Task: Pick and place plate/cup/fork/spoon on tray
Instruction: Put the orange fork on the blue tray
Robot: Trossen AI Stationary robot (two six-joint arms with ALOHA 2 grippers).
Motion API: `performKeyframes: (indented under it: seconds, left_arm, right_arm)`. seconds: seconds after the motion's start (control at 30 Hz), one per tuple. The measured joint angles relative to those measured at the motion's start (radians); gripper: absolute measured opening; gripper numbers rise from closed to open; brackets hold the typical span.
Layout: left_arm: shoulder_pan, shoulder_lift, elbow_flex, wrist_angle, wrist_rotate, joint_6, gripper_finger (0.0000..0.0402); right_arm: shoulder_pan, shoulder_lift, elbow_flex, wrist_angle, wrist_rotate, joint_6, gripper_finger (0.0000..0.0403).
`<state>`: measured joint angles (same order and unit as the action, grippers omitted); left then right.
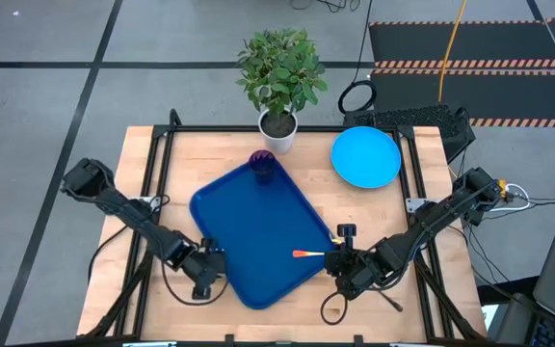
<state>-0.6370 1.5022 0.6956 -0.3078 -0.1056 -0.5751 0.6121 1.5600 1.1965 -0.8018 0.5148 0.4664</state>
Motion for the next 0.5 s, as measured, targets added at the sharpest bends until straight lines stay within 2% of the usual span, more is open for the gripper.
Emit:
performKeyframes:
  seconds: [0.07, 0.27, 0.37, 0.5]
  left_arm:
    - [0.005, 0.011, 0.000, 0.014, 0.018, 0.021, 0.0090]
    - [-0.017, -0.015, 0.001, -0.079, 0.033, 0.053, 0.0090]
    - [-0.036, -0.034, 0.037, -0.201, 0.012, 0.105, 0.0090]
    - [-0.064, -0.043, 0.115, -0.413, -0.076, 0.252, 0.0090]
  right_arm:
    - [0.000, 0.000, 0.000, -0.008, -0.016, 0.012, 0.0000]
    - [0.000, 0.000, 0.000, -0.028, -0.023, 0.043, 0.0000]
    - [0.000, 0.000, 0.000, -0.029, -0.023, 0.045, 0.0000]
    - [0.000, 0.000, 0.000, -0.027, -0.023, 0.047, 0.0000]
